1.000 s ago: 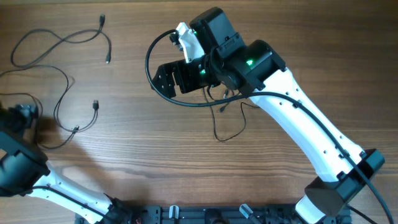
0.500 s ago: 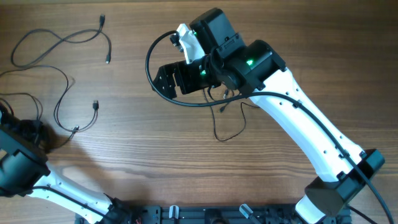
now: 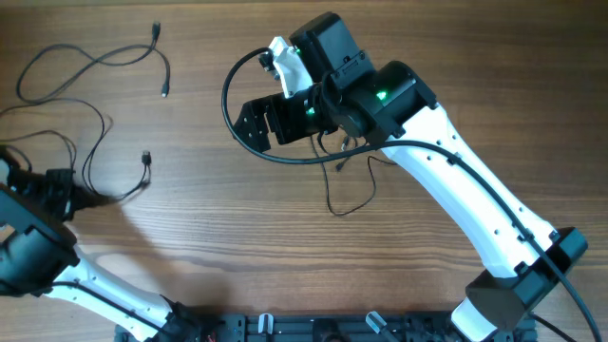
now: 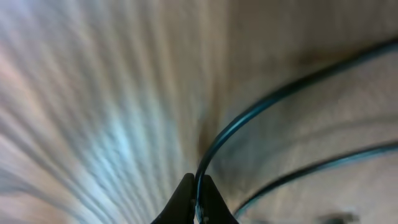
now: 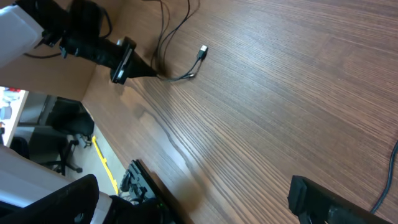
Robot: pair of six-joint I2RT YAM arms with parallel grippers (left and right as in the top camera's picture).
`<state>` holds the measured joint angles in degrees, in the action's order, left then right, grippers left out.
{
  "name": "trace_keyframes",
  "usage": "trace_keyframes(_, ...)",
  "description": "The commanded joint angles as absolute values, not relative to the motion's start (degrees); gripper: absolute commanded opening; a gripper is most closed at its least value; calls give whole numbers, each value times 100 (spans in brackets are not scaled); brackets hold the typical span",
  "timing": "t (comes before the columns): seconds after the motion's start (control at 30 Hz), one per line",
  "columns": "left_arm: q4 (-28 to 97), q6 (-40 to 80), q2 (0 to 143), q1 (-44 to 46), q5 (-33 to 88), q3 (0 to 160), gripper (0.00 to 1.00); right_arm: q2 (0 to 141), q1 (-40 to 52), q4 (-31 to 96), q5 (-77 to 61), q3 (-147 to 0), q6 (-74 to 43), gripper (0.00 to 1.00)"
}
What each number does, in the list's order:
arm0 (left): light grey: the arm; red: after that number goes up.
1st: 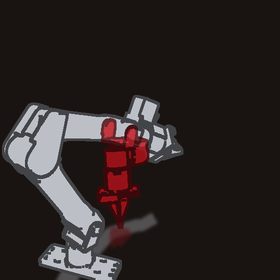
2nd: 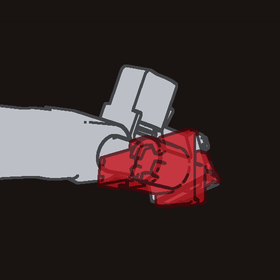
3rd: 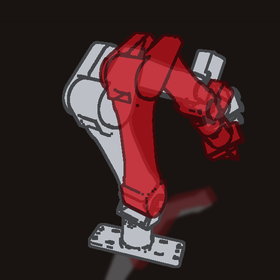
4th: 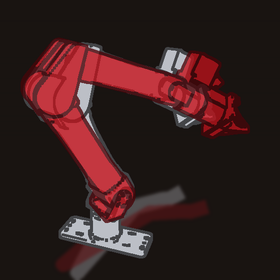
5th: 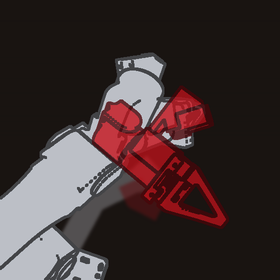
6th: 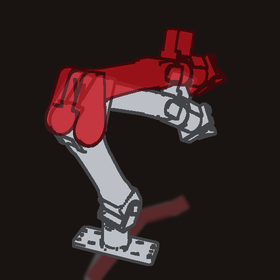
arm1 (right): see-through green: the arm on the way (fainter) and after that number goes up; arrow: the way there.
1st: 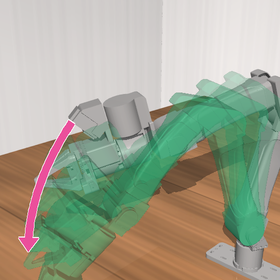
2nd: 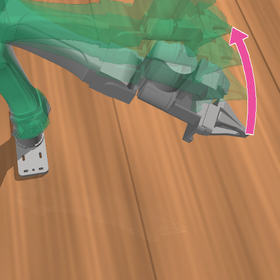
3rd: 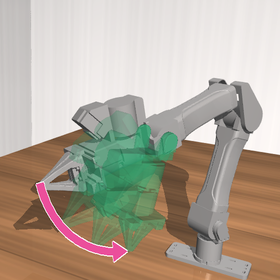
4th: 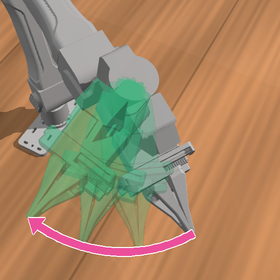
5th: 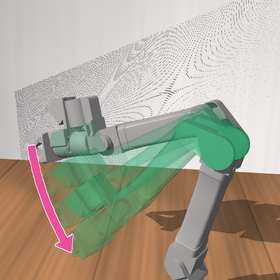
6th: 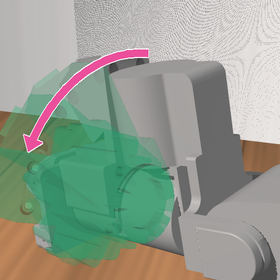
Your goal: Untangle cables
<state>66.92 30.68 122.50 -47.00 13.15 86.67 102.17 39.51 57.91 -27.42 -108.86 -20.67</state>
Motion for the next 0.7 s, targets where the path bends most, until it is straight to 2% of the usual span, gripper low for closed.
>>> trace_keyframes(0.0,6794,3312,12184,-4340,1780,8624,4,10298,3975,5811,-2838,-10862,-1957,99)
trace_keyframes(0.07,6796,3350,12184,-4193,1778,8624,6,10298,3975,5813,-2858,-10862,-1955,99)
trace_keyframes(0.1,6794,3350,12184,-4123,1778,8624,15,10298,3975,5815,-2886,-10862,-1957,100)
trace_keyframes(0.13,6775,3350,12184,-4058,1778,8624,39,10298,3975,5819,-2939,-10862,-1951,99)
trace_keyframes(0.17,6753,3350,12184,-3994,1776,8624,76,10298,3975,5826,-2993,-10862,-1949,100)
trace_keyframes(0.2,6726,3350,12184,-3942,1776,8624,85,10298,3975,5833,-3026,-10862,-1951,100)
trace_keyframes(0.67,6694,3535,11756,-3769,1717,9024,86,10298,3975,5894,-3028,-10862,-1946,100)
